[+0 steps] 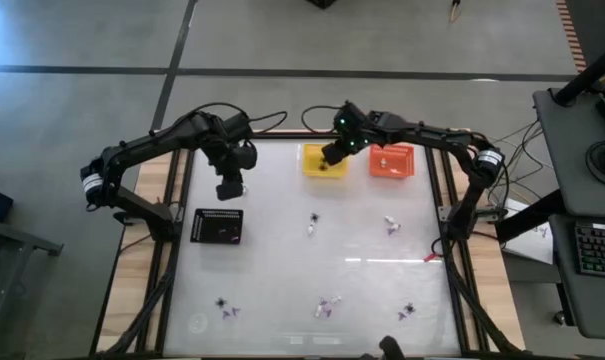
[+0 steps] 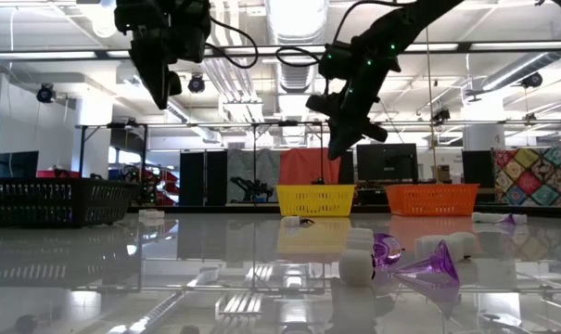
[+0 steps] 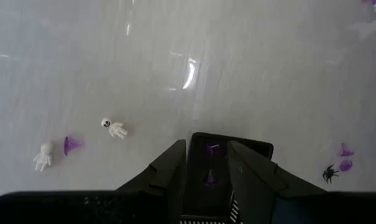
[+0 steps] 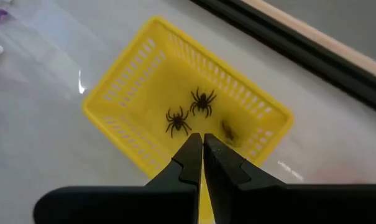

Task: Sort Halloween decoration
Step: Put the black spider toy into the yellow bin, then put the purple witch hat toy into the black bin

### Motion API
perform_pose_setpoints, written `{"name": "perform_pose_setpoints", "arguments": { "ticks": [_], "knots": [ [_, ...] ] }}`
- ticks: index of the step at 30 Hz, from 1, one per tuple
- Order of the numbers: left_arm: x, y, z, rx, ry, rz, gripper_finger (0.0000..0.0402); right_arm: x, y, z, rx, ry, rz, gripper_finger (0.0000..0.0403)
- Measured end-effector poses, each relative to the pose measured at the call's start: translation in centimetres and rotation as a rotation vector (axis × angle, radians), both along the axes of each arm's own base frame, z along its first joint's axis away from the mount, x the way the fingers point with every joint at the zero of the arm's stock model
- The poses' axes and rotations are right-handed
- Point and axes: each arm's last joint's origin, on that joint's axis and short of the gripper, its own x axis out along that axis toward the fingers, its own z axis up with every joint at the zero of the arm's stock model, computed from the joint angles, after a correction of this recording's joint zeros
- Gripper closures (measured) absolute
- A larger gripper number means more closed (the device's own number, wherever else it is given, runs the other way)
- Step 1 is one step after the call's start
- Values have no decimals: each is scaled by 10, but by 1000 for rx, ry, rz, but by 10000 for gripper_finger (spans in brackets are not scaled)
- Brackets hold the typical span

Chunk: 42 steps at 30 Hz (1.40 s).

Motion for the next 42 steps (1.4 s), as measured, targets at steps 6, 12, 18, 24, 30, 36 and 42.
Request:
{"name": "perform_pose_setpoints", "arguments": {
  "ticks": [6, 12, 18, 24, 30, 36, 42],
  "knots": [
    [0, 0, 0, -16, 9, 57, 301, 1, -4, 2, -10, -45, 67, 394],
    [0, 0, 0, -31, 21, 107, 301, 1, -4, 2, -22, -38, 94, 393],
    [2, 2, -3, -27, 48, 163, 301, 2, -4, 4, -41, -35, 120, 374],
    [2, 8, -27, 106, 186, 226, 301, 2, -2, 5, -57, -29, 150, 327],
    [3, 8, -60, 76, 241, 222, 301, -4, 4, 10, -27, 2, 148, 287],
    [5, 9, -84, 69, 240, 288, 301, -8, 14, 14, 15, 26, 149, 271],
    [6, 20, -95, 216, 209, 342, 301, -4, 24, 16, 31, 14, 147, 269]
  ]
}}
